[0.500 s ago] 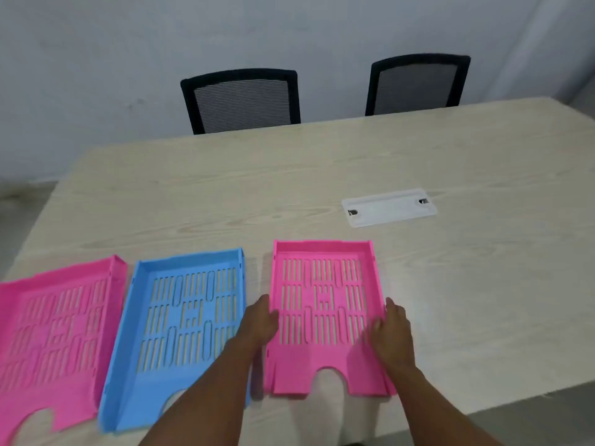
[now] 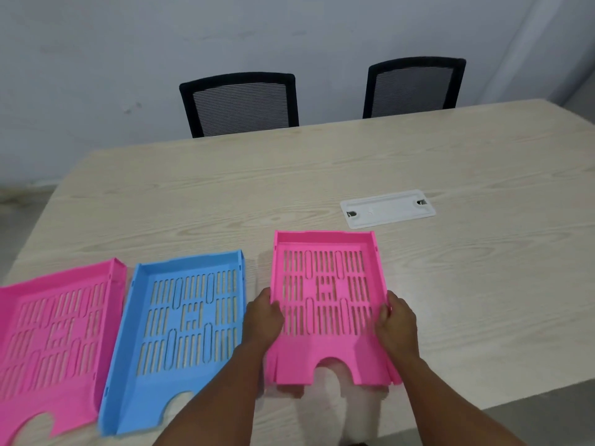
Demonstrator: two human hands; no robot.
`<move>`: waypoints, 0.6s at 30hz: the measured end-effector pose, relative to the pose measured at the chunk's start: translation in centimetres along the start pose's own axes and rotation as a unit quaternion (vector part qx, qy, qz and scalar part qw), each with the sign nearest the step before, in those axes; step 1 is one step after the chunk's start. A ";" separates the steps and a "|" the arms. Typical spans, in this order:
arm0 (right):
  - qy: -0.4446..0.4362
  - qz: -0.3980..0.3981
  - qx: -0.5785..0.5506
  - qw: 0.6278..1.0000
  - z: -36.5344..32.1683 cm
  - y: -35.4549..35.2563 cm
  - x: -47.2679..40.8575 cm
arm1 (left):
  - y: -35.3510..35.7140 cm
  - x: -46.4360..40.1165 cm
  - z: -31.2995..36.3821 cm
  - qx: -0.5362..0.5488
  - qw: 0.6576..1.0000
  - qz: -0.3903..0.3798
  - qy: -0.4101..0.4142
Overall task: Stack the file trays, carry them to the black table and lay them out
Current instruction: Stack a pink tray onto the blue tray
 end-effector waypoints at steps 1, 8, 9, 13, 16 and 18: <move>-0.003 0.007 -0.004 1.000 -0.6 -0.3 -0.4 | -0.5 -0.1 0.5 0.002 1.000 0.010 0.012; -0.041 0.013 -0.027 0.999 -5.9 0.2 -0.5 | -6.5 -1.1 0.3 -0.030 0.996 0.067 0.052; -0.049 0.007 -0.033 0.998 -6.7 0.8 -0.1 | -7.6 -1.1 -0.2 -0.032 0.995 0.076 0.052; -0.079 -0.029 -0.045 0.995 -9.8 3.9 1.8 | -11.7 -0.9 -3.8 -0.042 0.992 0.111 0.030; -0.105 -0.057 -0.046 0.992 -12.0 6.7 3.5 | -14.5 -0.3 -7.2 -0.057 0.989 0.138 0.005; -0.120 -0.078 -0.049 0.988 -13.3 8.6 4.8 | -16.2 0.1 -9.4 -0.071 0.985 0.154 -0.008</move>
Point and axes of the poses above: each hand's wrist, its own x-axis away from the middle knuckle, its own y-axis out of the palm, z = x × y, the point moved 2 cm from there along -x, towards the middle knuckle, and after that the axes turned 3 degrees about -x, right-handed, at the moved point
